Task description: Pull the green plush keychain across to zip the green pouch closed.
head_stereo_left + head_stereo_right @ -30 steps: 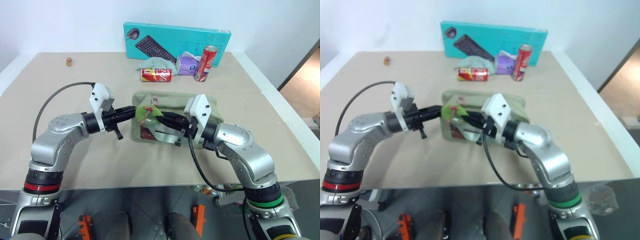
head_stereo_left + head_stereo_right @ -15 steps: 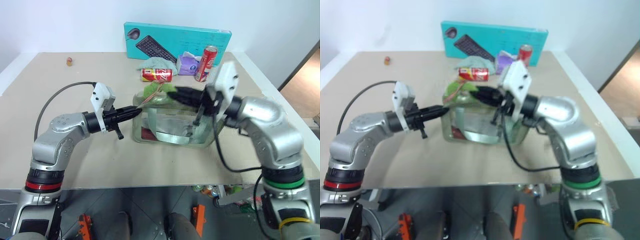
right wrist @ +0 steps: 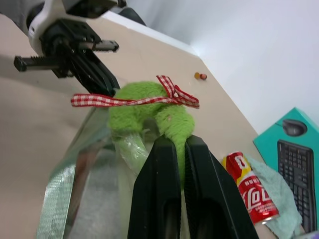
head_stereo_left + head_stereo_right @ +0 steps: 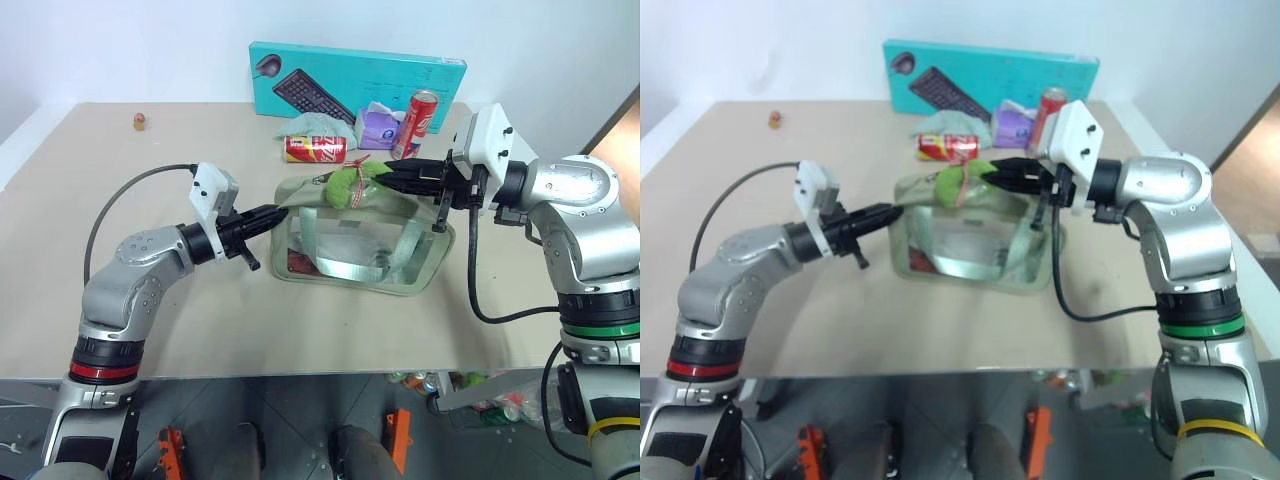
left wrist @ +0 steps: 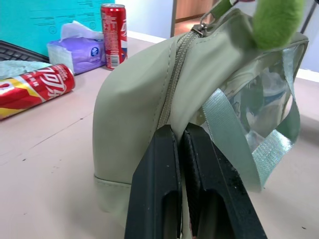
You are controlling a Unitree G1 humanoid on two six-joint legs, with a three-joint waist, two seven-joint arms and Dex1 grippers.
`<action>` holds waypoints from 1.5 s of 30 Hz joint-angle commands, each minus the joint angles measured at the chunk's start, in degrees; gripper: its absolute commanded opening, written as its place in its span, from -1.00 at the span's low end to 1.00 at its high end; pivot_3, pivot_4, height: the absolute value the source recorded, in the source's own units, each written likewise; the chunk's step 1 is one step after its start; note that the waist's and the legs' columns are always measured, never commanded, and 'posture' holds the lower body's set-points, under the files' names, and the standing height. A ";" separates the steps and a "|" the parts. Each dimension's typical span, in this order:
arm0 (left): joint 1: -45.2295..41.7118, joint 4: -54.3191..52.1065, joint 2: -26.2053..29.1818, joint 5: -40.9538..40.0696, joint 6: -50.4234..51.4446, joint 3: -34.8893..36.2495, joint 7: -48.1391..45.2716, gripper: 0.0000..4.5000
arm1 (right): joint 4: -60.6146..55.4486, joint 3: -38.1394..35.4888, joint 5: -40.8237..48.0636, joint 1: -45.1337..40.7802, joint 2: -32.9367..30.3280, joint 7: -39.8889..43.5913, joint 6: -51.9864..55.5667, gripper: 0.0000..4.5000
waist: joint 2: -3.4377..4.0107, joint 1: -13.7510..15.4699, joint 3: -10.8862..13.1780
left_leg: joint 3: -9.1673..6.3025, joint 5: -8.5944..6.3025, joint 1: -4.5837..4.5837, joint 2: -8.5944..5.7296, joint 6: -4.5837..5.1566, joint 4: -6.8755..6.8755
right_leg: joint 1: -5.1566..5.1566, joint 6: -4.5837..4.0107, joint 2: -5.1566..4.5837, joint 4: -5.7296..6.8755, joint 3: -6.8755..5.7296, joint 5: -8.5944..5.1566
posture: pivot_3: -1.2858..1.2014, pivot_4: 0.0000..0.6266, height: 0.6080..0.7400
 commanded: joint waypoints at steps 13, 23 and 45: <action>-2.41 -1.04 0.82 0.37 -0.63 0.32 0.56 -1.00 | 2.78 -5.56 -0.48 -0.32 -5.65 0.01 -2.61 -0.98 | 0.00 0.05 0.00 | 0.00 0.00 -0.01 0.00 0.00 0.00 | 0.00 0.00 0.00 -0.03 0.00 0.01 | 0.03 -0.52 1.00; -3.50 -1.47 1.04 1.35 -0.84 -0.34 1.22 -1.00 | 10.67 -9.30 -2.56 2.10 -10.75 0.06 -6.58 -0.98 | 0.01 0.15 0.00 | 0.01 0.00 -0.02 -0.01 0.00 0.00 | 0.02 0.01 -0.01 -0.07 0.00 0.01 | 0.03 -0.52 1.00; -4.17 -0.06 -0.78 4.24 -4.72 1.29 7.52 -1.00 | 14.41 -14.91 -6.19 11.75 -12.24 -11.79 -6.78 -0.98 | 0.02 0.05 0.01 | 0.05 0.00 0.02 -0.01 -0.01 0.02 | 0.04 0.05 0.00 -0.08 0.07 0.08 | 0.03 -0.52 1.00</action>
